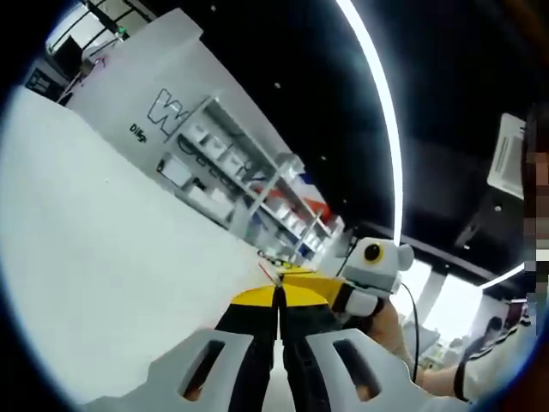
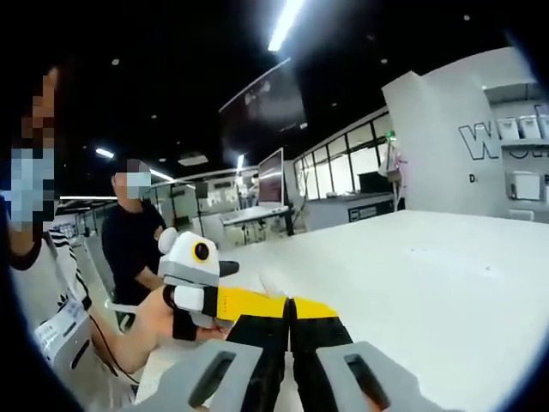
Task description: Open the resealable bag by pulling the two sides of the seal apart until the entire bag opening is separated and visibly accessible.
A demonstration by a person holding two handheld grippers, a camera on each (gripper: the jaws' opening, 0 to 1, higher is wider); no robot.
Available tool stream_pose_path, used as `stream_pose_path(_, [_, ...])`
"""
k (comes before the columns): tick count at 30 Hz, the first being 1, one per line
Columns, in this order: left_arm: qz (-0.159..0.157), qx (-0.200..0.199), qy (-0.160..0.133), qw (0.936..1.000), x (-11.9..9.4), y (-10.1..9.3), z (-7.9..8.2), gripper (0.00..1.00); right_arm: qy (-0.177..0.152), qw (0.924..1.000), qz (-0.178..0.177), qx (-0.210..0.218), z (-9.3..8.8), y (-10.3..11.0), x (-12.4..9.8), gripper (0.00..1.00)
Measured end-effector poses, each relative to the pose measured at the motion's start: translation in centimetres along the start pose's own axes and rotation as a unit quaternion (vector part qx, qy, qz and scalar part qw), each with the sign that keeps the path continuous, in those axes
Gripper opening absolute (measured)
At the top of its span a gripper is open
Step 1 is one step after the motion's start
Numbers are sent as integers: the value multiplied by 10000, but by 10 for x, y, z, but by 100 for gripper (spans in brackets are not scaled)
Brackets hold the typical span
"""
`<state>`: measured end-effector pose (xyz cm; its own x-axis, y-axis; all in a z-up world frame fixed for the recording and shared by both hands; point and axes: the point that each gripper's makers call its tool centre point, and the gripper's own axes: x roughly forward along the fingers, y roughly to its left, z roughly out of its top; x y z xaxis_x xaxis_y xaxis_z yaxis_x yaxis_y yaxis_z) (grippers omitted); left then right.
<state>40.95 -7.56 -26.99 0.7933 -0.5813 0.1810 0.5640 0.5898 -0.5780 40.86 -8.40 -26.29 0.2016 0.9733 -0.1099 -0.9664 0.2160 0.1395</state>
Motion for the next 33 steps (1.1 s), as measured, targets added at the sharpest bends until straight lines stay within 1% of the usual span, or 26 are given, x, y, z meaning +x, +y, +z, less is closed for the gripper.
stream_pose_path(6, [34,129,5,9999,0,-1,-1,0,4,10000,-4,-5,-1,1,0,0])
stream_pose_path(12, [20,109,21,9999,-1,-1,-1,0,3,10000,-15,-33,-1,1,0,0])
stream_pose_path(17, [29,78,85,9999,-2,-2,-1,0,33,10000,-10,-45,-1,0,0,0])
stream_pose_path(30, [14,206,257,9995,-2,-3,-4,0,99,9999,-30,-35,-3,-2,1,0])
stream_pose_path(31, [-59,187,352,9992,-3,-5,-8,0,54,9999,-125,-32,-1,-5,1,0])
stream_pose_path(32, [-236,93,464,9986,-2,-11,-13,0,34,9993,-320,-184,0,-13,-1,0])
stream_pose_path(33, [-216,44,407,9989,0,-9,-14,0,25,9995,-264,-151,2,-11,-2,0])
